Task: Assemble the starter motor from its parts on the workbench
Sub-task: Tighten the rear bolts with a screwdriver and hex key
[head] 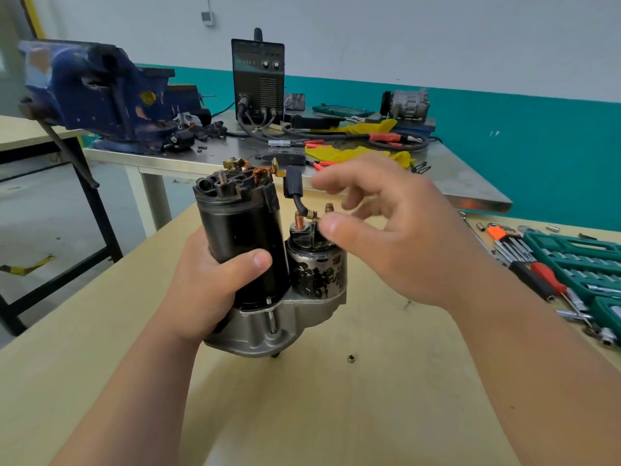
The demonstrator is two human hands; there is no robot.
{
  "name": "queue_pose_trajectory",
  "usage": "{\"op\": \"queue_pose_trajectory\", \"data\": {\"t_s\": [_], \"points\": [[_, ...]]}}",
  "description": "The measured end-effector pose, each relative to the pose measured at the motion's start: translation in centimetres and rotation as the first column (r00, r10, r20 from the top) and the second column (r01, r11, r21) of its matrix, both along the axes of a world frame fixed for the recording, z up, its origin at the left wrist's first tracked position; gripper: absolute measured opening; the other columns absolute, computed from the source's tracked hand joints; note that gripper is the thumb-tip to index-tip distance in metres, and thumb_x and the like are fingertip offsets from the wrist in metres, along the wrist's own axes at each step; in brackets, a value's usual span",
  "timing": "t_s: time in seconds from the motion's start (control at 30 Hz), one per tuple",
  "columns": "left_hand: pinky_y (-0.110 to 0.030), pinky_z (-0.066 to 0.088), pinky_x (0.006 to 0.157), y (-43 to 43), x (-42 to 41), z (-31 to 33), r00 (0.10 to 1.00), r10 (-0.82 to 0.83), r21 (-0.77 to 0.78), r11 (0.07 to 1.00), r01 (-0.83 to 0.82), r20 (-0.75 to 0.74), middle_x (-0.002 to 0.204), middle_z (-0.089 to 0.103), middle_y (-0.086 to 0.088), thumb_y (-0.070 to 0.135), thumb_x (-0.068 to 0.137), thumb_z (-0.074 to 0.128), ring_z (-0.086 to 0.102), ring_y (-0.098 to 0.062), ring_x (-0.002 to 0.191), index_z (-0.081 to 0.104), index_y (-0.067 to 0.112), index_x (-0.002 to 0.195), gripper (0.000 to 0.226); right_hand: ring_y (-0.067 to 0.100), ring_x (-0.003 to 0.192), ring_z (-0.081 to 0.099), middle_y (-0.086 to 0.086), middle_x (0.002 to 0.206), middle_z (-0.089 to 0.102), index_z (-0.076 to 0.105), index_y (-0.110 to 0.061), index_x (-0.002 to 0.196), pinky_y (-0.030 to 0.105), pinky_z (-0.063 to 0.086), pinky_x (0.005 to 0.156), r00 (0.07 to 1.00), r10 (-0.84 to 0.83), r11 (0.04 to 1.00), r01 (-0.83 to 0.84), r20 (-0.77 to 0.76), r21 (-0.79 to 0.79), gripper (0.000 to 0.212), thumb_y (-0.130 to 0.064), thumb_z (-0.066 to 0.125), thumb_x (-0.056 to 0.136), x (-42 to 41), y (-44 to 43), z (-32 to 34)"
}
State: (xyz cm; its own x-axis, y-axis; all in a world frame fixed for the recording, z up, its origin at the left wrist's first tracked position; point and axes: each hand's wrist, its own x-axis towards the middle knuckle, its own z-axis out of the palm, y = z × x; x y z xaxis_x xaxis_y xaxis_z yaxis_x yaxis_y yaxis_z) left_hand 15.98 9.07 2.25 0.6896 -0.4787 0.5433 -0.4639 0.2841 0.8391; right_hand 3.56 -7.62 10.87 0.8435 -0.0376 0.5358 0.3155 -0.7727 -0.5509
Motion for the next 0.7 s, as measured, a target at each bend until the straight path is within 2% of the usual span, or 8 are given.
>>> {"op": "queue_pose_trajectory", "data": {"t_s": [0.07,0.13,0.23,0.3,0.4,0.47,0.53,0.7], "points": [[-0.039,0.058,0.074,-0.1,0.0,0.0,1.0,-0.019,-0.008,1.0,0.019,0.0,0.098,0.07,-0.015,0.04,0.067,0.069,0.069,-0.031,0.092,0.063,0.014,0.109,0.05,-0.003,0.092,0.048,-0.02,0.1,0.051,0.061,-0.039,0.108,0.011,0.039,0.074,0.997,-0.075,0.974,0.078,0.023,-0.21,0.024,-0.046,0.06,0.085,0.3,1.0,0.8],[-0.038,0.058,0.073,-0.1,0.0,-0.1,1.0,-0.011,-0.012,1.0,0.011,-0.003,0.097,0.069,-0.016,0.041,0.067,0.069,0.069,-0.03,0.091,0.063,0.014,0.109,0.05,0.003,0.092,0.047,-0.012,0.1,0.053,0.064,-0.033,0.105,0.021,0.039,0.074,0.973,-0.213,0.898,0.23,0.088,-0.375,0.022,-0.046,0.059,0.088,0.8,1.8,1.3],[-0.036,0.057,0.07,0.0,0.2,-0.2,1.0,0.025,0.001,1.0,-0.025,-0.002,0.092,0.067,-0.019,0.043,0.066,0.069,0.069,-0.029,0.087,0.062,0.007,0.106,0.053,0.012,0.093,0.045,-0.006,0.097,0.051,0.067,-0.029,0.093,0.029,0.038,0.071,0.946,-0.273,0.807,0.324,0.175,-0.494,0.017,-0.041,0.055,0.092,1.4,2.6,1.2],[-0.033,0.057,0.069,0.1,0.3,-0.2,0.999,0.037,0.001,0.999,-0.037,-0.014,0.09,0.068,-0.016,0.043,0.066,0.069,0.069,-0.026,0.085,0.062,0.007,0.104,0.053,0.009,0.088,0.044,-0.008,0.092,0.047,0.067,-0.028,0.084,0.024,0.036,0.068,0.957,-0.22,0.856,0.282,0.189,-0.433,0.015,-0.035,0.057,0.092,1.4,2.6,0.8],[-0.035,0.056,0.07,0.3,0.4,-0.1,1.0,0.026,-0.012,1.0,-0.026,-0.009,0.09,0.069,-0.007,0.042,0.067,0.068,0.068,-0.027,0.087,0.063,0.013,0.104,0.047,0.003,0.086,0.047,-0.01,0.091,0.048,0.068,-0.024,0.081,0.011,0.037,0.071,0.993,-0.036,0.97,0.063,0.115,-0.236,0.009,-0.026,0.063,0.089,1.4,1.4,0.4],[-0.036,0.056,0.07,0.3,0.4,-0.2,1.0,0.016,-0.014,1.0,-0.016,-0.012,0.09,0.069,-0.004,0.042,0.066,0.068,0.068,-0.027,0.087,0.064,0.017,0.102,0.044,0.003,0.085,0.049,-0.005,0.093,0.05,0.071,-0.017,0.084,0.017,0.042,0.074,0.984,0.074,0.983,-0.045,0.159,-0.177,0.006,-0.018,0.066,0.087,1.6,0.3,-0.1],[-0.035,0.057,0.07,0.3,0.4,-0.2,1.0,0.014,-0.014,1.0,-0.014,-0.022,0.089,0.07,-0.003,0.042,0.065,0.069,0.069,-0.025,0.087,0.065,0.019,0.1,0.043,0.008,0.083,0.051,-0.001,0.092,0.051,0.071,-0.013,0.083,0.024,0.046,0.073,0.964,0.109,0.987,-0.076,0.243,-0.143,0.004,-0.013,0.068,0.086,1.8,-0.2,-0.8],[-0.048,0.057,0.075,0.1,0.6,-0.3,1.0,-0.011,-0.009,1.0,0.011,-0.02,0.097,0.067,-0.023,0.041,0.066,0.067,0.068,-0.038,0.092,0.063,0.007,0.108,0.055,0.014,0.082,0.053,0.009,0.096,0.052,0.068,0.001,0.079,0.015,0.043,0.08,0.895,0.133,0.981,-0.057,0.426,-0.186,0.005,-0.003,0.07,0.082,1.8,-0.7,-3.5]]}}
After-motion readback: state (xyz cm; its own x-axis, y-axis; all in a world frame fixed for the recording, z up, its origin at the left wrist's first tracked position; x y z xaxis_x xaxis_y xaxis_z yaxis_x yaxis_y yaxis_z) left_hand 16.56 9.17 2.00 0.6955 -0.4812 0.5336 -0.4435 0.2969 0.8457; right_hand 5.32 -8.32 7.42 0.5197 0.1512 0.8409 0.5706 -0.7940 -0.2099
